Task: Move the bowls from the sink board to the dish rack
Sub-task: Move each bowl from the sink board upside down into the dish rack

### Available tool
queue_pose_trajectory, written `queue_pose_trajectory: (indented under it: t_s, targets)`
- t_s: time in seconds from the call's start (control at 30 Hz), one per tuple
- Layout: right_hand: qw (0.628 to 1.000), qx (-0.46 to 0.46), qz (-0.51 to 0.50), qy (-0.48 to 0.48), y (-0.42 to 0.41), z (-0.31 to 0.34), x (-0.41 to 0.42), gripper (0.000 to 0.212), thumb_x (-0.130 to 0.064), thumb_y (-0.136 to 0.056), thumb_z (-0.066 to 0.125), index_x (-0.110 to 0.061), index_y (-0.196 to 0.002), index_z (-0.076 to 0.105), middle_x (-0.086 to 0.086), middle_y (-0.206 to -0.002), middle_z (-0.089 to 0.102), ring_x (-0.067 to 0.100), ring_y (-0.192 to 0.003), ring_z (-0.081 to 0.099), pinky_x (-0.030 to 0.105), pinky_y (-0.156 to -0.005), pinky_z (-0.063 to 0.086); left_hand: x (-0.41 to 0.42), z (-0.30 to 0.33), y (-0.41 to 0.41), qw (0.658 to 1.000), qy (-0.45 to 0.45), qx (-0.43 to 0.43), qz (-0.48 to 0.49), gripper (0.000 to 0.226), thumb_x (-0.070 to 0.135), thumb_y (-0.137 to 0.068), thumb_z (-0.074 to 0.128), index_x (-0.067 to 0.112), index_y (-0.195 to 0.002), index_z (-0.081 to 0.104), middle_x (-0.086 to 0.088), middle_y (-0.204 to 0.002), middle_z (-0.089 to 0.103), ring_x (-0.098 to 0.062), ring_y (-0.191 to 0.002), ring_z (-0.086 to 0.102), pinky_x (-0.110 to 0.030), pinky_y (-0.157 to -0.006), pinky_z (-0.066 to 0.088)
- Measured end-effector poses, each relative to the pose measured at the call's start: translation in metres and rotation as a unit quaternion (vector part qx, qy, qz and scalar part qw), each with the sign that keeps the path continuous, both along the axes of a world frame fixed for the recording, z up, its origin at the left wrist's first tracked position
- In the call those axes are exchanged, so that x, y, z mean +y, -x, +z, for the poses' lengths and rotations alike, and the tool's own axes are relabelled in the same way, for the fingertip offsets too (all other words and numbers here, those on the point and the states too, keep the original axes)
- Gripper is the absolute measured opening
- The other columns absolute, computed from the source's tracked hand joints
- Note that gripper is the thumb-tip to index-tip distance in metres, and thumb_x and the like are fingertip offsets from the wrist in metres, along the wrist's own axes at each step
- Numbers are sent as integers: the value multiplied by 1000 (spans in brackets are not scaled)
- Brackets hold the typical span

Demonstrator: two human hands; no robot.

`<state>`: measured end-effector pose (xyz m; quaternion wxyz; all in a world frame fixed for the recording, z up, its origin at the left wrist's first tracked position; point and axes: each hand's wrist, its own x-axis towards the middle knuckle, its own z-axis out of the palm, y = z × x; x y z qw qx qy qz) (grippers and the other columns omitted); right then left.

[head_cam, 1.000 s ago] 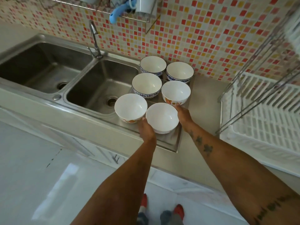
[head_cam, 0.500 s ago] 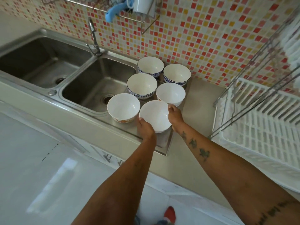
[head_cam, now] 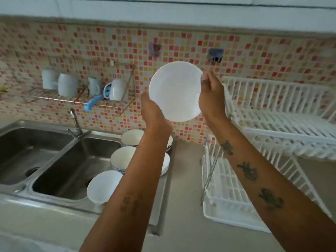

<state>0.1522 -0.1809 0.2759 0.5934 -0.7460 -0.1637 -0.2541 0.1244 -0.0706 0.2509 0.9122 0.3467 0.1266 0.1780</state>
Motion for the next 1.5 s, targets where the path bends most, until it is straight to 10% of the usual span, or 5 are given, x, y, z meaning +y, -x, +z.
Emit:
queue_pose_trajectory:
  t_s: [0.47, 0.77, 0.87, 1.1, 1.5]
  targets:
    - [972, -37, -207, -106, 14, 38, -253, 40, -17, -101, 34, -24, -62, 33, -6, -65, 32, 8, -60, 31, 24, -59, 25, -206, 68, -51, 819, -163, -49, -547, 43, 51, -86, 51, 27, -120, 60, -11, -128, 60, -41, -108, 60, -58, -82, 53]
    - [970, 126, -201, -60, -13, 43, -360, 47, -35, -96, 37, 5, -101, 63, 8, -91, 60, 25, -81, 58, 39, -71, 44, -287, 64, -87, 817, -368, -60, -441, 40, 45, -87, 63, 18, -116, 57, -7, -107, 55, -29, -94, 58, -55, -78, 55]
    - [965, 159, -207, -18, -22, 33, -372, 30, -36, -95, 46, -19, -84, 67, -3, -80, 62, 14, -71, 58, 29, -69, 44, -313, 50, -94, 775, -497, -110, -376, 44, 48, -83, 67, 17, -112, 58, -5, -106, 64, -26, -95, 64, -52, -76, 59]
    - [964, 190, -185, -4, -31, 21, -391, 39, -21, -89, 51, 9, -114, 59, 20, -91, 58, 22, -75, 53, 28, -61, 38, -337, 33, -108, 669, -636, -269, -277, 42, 34, -72, 82, 18, -97, 52, 1, -101, 50, -9, -85, 49, -7, -61, 40]
    - [945, 246, -163, 140, -41, 2, -402, 25, -5, -90, 51, 6, -109, 64, 11, -117, 62, 19, -104, 54, 29, -83, 38, -354, 2, -107, 523, -769, -288, -226, 63, 36, -61, 88, 10, -107, 54, -8, -112, 47, -26, -108, 37, -27, -81, 32]
